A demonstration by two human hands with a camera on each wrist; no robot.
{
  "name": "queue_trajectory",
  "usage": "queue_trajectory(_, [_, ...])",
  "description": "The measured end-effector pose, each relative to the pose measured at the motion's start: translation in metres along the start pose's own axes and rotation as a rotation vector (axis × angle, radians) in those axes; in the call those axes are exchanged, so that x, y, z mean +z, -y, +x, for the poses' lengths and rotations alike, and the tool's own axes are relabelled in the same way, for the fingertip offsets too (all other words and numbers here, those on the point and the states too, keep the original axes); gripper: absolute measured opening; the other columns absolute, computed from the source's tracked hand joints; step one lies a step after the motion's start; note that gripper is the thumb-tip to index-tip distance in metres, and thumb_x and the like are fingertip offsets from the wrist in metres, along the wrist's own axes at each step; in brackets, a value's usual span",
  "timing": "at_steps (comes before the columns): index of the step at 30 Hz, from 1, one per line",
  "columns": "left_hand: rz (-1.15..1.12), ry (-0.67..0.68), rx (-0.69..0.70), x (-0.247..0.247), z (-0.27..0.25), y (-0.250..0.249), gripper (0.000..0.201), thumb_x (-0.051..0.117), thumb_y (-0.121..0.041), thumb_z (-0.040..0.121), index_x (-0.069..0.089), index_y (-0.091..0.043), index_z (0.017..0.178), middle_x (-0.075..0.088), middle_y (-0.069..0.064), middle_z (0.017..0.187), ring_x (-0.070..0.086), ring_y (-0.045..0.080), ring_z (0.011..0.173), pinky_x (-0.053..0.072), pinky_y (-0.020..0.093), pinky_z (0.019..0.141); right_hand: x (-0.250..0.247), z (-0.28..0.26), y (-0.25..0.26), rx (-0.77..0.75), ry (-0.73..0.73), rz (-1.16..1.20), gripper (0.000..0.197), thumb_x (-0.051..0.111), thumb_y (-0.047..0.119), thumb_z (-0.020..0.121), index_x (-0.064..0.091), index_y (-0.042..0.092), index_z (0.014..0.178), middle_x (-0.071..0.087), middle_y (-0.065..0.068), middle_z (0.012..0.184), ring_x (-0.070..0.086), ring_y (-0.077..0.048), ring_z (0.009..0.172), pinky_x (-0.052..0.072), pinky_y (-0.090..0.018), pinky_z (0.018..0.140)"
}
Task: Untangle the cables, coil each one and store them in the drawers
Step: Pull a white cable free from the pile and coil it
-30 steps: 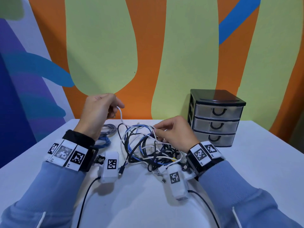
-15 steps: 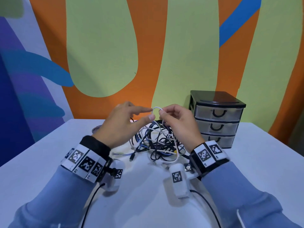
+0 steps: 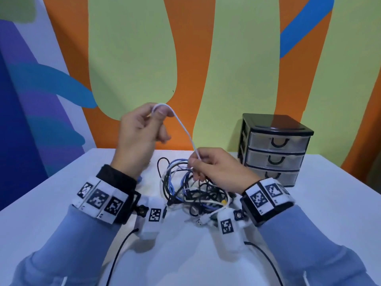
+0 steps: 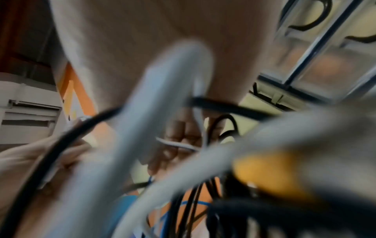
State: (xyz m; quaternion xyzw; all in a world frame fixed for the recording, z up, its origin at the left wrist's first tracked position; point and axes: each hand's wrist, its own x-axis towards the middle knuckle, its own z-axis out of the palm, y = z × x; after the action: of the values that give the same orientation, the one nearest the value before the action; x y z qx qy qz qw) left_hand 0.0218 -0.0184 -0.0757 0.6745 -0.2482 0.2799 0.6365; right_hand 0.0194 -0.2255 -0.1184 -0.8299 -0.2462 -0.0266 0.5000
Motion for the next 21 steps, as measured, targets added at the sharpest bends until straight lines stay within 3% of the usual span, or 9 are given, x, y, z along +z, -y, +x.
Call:
queue_trajectory(2, [-0.077,-0.003,-0.055,-0.007,0.002,-0.002,0.027,0.057,-0.031,0.109,0.072,-0.012,0.098,0.034,0.002,0.059,0.028,0.016,0.051,0.032,0.026,0.044,-0.002,0.0,-0.005,0.012,-0.049,-0.028,0.017,0.06,0.02,0.106,0.072,0.01,0.1,0.075,-0.003,0.089,0.067,-0.012,0.08,0.05,-0.023,0.078])
queue_trajectory(5, [-0.133,-0.028,-0.135,-0.014,0.005,-0.002,0.03,0.051,-0.033,0.112,0.067,-0.017,0.093,0.028,-0.003,0.061,0.018,0.014,0.053,0.014,0.027,0.047,-0.012,-0.002,-0.009,0.043,-0.114,-0.248,0.006,0.075,0.03,0.096,0.073,0.035,0.098,0.067,0.008,0.116,0.06,-0.008,0.109,0.047,-0.027,0.091])
queue_trajectory(7, [-0.135,-0.097,-0.144,-0.016,0.007,-0.001,0.031,0.049,-0.032,0.114,0.065,-0.017,0.093,0.033,-0.003,0.063,0.023,0.014,0.052,0.019,0.026,0.045,-0.015,-0.004,-0.011,0.113,-0.038,-0.248,0.015,0.081,0.03,0.09,0.073,0.036,0.101,0.066,0.006,0.115,0.062,-0.01,0.1,0.047,-0.029,0.086])
queue_trajectory(9, [-0.109,-0.172,-0.115,-0.015,0.007,-0.001,0.029,0.048,-0.03,0.114,0.066,-0.017,0.096,0.048,-0.001,0.07,0.042,0.014,0.057,0.039,0.026,0.05,-0.012,-0.004,-0.012,0.158,0.031,-0.202,0.019,0.082,0.027,0.089,0.075,0.034,0.105,0.066,0.002,0.101,0.062,-0.012,0.078,0.049,-0.028,0.079])
queue_trajectory(11, [-0.156,-0.227,-0.116,-0.013,0.007,-0.001,0.027,0.047,-0.028,0.114,0.065,-0.017,0.098,0.066,0.003,0.089,0.067,0.016,0.077,0.06,0.032,0.075,-0.01,-0.002,-0.013,0.173,0.062,-0.167,0.021,0.08,0.021,0.091,0.075,0.033,0.107,0.065,-0.003,0.087,0.06,-0.014,0.07,0.049,-0.03,0.076])
queue_trajectory(13, [-0.306,-0.206,-0.161,-0.013,0.007,-0.002,0.027,0.044,-0.029,0.115,0.06,-0.016,0.098,0.073,0.01,0.097,0.075,0.026,0.09,0.062,0.044,0.094,-0.009,-0.001,-0.014,0.174,0.033,-0.112,0.023,0.077,0.014,0.092,0.075,0.033,0.106,0.063,-0.008,0.082,0.061,-0.018,0.067,0.05,-0.032,0.072])
queue_trajectory(16, [-0.394,-0.147,-0.221,-0.014,0.005,-0.006,0.026,0.044,-0.032,0.114,0.057,-0.017,0.097,0.061,0.007,0.075,0.059,0.021,0.063,0.062,0.039,0.074,-0.009,0.0,-0.014,0.184,-0.064,-0.021,0.03,0.073,0.008,0.093,0.074,0.035,0.105,0.057,-0.008,0.088,0.054,-0.023,0.068,0.047,-0.037,0.069])
queue_trajectory(18, [-0.273,-0.097,-0.252,-0.014,0.004,-0.007,0.024,0.049,-0.031,0.113,0.06,-0.017,0.097,0.053,0.003,0.069,0.043,0.018,0.056,0.05,0.03,0.056,-0.01,-0.001,-0.014,0.182,-0.112,0.035,0.032,0.073,0.007,0.093,0.075,0.034,0.11,0.053,-0.007,0.089,0.052,-0.021,0.071,0.046,-0.034,0.071])
queue_trajectory(21, [-0.086,0.04,-0.291,-0.01,0.002,-0.007,0.03,0.056,-0.038,0.108,0.064,-0.009,0.105,0.05,0.002,0.068,0.032,0.018,0.052,0.031,0.025,0.046,-0.009,-0.003,-0.013,0.192,-0.112,0.146,0.031,0.075,0.006,0.092,0.078,0.029,0.114,0.053,-0.007,0.085,0.051,-0.019,0.073,0.045,-0.029,0.073])
